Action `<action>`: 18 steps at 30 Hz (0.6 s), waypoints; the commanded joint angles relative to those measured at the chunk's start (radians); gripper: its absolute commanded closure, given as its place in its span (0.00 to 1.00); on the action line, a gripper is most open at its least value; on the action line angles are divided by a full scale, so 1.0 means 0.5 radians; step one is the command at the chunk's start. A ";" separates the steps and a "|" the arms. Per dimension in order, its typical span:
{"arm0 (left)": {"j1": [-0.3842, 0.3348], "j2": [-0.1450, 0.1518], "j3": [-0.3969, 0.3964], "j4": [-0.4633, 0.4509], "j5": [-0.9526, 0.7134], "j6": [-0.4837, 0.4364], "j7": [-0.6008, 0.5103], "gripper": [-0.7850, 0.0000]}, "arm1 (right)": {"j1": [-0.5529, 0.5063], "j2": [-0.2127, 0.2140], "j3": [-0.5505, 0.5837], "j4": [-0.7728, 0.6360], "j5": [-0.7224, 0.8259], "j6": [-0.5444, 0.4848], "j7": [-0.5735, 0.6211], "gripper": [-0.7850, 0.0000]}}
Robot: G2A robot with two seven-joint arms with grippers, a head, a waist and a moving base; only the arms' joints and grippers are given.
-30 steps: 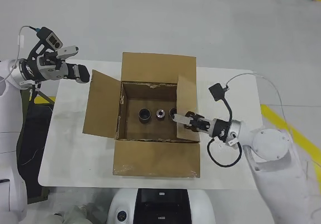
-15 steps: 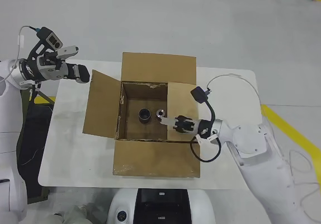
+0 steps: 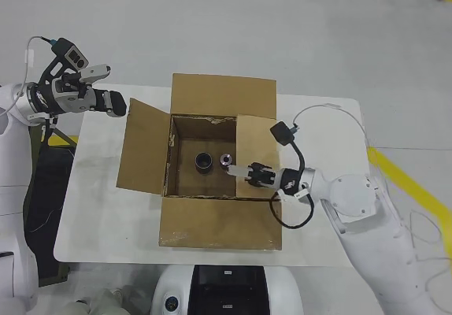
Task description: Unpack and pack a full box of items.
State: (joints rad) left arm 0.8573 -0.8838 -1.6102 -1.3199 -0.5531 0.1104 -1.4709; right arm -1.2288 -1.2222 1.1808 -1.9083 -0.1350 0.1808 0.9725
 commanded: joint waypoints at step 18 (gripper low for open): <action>0.000 0.000 0.000 0.000 0.000 0.000 0.000 0.00 | -0.501 0.106 0.730 -0.291 0.280 -0.170 -0.038 0.00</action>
State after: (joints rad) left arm 0.8573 -0.8838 -1.6102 -1.3199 -0.5531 0.1104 -1.4709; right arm -1.4669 -1.1713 1.5265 -2.0494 -0.0020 0.1022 0.9531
